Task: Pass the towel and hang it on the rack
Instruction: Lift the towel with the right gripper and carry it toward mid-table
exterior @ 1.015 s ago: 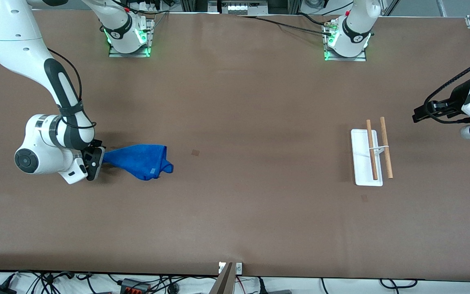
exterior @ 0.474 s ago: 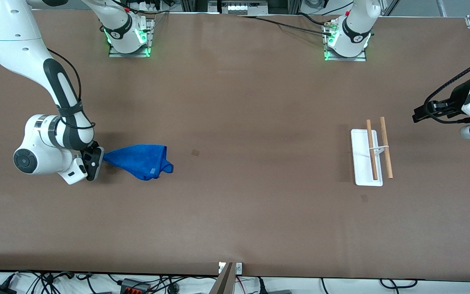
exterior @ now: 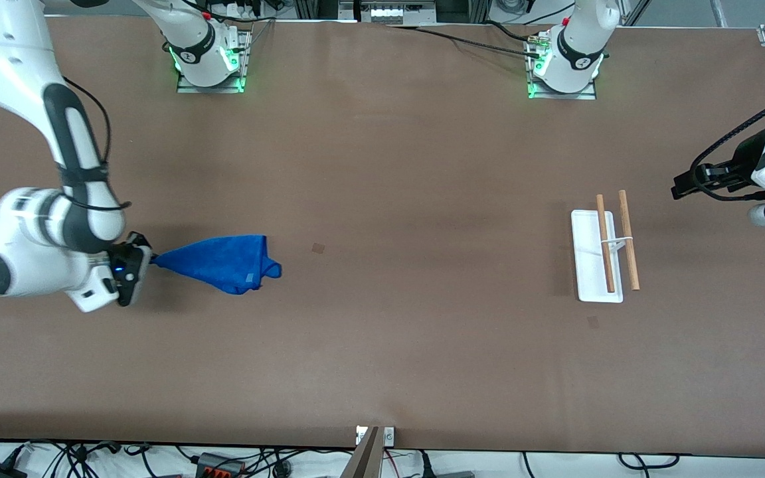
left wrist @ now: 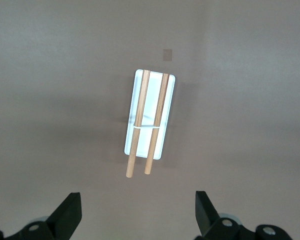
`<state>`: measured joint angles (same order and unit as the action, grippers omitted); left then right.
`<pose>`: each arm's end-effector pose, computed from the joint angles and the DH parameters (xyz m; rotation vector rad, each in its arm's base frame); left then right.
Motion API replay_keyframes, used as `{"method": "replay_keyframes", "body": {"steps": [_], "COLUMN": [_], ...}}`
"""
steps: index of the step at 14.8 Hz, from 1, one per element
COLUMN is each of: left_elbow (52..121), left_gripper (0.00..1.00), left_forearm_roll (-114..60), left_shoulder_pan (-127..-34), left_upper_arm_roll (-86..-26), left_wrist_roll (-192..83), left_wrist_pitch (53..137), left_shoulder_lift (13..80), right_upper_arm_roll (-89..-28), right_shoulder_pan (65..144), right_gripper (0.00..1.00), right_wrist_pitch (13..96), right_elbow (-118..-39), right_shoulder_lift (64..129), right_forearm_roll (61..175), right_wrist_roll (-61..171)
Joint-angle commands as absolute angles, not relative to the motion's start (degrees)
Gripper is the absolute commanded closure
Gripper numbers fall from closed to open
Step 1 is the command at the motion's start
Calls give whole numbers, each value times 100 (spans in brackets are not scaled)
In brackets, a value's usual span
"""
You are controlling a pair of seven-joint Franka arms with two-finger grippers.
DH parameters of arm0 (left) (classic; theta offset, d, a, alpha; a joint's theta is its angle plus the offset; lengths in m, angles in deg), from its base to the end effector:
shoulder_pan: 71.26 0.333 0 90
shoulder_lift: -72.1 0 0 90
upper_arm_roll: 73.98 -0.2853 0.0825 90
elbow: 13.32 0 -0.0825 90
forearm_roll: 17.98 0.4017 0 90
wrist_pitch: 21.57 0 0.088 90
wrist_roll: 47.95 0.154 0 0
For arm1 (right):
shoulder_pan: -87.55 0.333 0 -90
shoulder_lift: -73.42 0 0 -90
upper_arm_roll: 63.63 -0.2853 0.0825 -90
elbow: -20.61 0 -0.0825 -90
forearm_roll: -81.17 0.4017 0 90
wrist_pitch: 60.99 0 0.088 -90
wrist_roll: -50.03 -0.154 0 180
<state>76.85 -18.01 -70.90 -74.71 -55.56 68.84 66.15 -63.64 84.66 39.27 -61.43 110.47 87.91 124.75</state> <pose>0.5920 0.0109 0.4854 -3.1222 -0.2375 0.1558 0.6629 -0.0174 0.2144 -2.3305 -1.6178 0.2666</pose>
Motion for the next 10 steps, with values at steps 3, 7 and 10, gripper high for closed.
{"method": "replay_keyframes", "body": {"steps": [3, 7, 10], "left_elbow": [7580, 7562, 7536], "left_gripper": [0, 0, 0], "left_forearm_roll": [-1886, -2001, -2411], "left_shoulder_pan": [-7082, -7074, -6943], "left_upper_arm_roll": [-7451, -7451, -7494], "left_wrist_roll": [-5445, -5340, -5322], "left_wrist_pitch": [6852, 6799, 6615], "left_shoulder_lift": [6498, 6472, 6217], "right_upper_arm_roll": [-6547, -7144, -7767], "right_shoulder_pan": [8885, 9535, 9896], "right_gripper": [100, 100, 100], "right_wrist_pitch": [3490, 3463, 3481], "right_elbow": [-5418, -5401, -5051], "right_shoulder_lift": [10692, 10356, 10277], "right_forearm_roll": [9143, 9365, 9374], "right_wrist_roll": [11177, 9419, 8303]}}
